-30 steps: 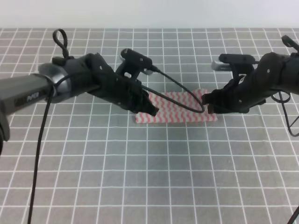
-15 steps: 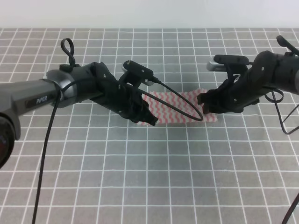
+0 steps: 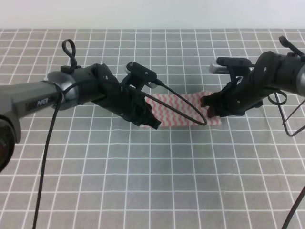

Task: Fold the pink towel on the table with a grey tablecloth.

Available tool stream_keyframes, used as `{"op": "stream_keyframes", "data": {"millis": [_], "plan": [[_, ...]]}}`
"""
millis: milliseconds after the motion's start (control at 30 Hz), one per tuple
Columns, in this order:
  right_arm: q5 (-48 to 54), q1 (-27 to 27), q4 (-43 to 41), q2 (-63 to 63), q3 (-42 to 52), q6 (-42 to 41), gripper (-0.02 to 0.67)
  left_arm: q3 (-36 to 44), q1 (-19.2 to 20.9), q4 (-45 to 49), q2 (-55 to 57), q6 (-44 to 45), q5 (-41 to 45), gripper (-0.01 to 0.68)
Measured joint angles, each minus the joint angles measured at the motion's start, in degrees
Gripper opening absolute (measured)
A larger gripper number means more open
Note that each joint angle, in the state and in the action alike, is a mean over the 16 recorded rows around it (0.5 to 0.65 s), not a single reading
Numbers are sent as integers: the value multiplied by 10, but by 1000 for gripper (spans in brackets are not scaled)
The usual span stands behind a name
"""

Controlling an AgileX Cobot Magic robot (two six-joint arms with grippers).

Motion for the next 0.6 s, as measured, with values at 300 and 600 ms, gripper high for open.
{"op": "stream_keyframes", "data": {"millis": [300,600], "plan": [[41,0,12,0,-48,-25,19,0,0,0,0,7,-1,0],[92,2,78,0,-100,-88,-13,0,0,-1,0,8,-2,0]]}}
